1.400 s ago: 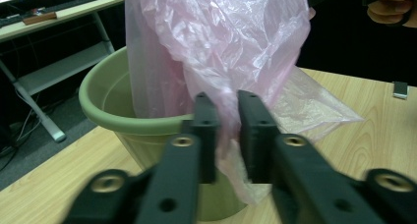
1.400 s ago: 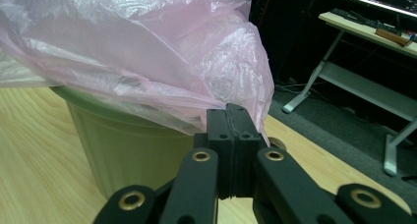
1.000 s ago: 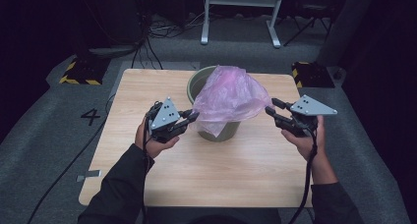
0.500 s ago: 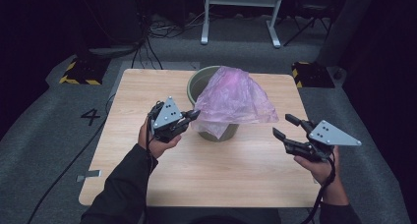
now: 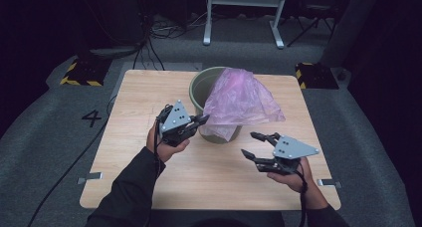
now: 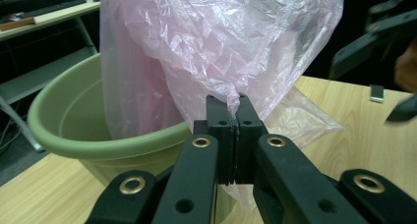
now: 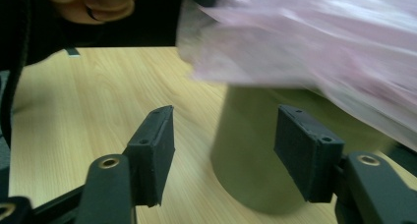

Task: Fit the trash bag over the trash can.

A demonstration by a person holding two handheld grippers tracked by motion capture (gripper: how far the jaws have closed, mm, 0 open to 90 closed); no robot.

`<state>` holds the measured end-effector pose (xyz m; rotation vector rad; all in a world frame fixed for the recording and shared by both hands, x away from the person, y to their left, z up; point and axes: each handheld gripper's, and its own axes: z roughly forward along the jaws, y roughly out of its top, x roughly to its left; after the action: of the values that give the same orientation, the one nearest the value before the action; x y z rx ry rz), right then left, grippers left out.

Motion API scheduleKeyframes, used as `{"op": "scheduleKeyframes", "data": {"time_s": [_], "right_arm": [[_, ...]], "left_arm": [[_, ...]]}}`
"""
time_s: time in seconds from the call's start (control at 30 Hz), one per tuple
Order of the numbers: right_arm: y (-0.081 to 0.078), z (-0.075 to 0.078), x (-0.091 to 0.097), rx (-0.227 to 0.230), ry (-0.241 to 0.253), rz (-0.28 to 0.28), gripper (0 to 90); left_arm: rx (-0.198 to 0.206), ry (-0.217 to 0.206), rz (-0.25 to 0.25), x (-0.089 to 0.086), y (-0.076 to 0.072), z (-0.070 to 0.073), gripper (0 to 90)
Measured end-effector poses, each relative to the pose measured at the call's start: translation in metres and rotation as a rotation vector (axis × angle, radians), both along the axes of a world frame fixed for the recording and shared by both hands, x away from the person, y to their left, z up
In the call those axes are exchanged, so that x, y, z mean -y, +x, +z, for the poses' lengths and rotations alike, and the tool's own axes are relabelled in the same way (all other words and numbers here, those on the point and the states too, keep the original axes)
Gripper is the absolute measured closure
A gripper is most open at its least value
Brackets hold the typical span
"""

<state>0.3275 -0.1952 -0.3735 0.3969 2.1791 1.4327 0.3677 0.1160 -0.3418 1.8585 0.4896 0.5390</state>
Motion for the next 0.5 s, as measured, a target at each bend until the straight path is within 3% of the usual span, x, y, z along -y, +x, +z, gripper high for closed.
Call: {"op": "scheduleKeyframes", "data": {"time_s": [0.1,0.23,0.5], "right_arm": [[0.012,0.001,-0.030,-0.003,0.003,0.007,39.5],[0.022,0.004,-0.050,-0.001,0.022,-0.026,37.8],[0.035,0.013,-0.068,-0.026,0.079,-0.043,38.0]], "left_arm": [[-0.006,-0.008,-0.006,0.001,0.000,-0.001,89.0],[-0.009,-0.017,-0.013,0.001,-0.001,-0.001,89.0],[-0.018,-0.032,-0.028,0.002,-0.001,-0.002,89.0]]}}
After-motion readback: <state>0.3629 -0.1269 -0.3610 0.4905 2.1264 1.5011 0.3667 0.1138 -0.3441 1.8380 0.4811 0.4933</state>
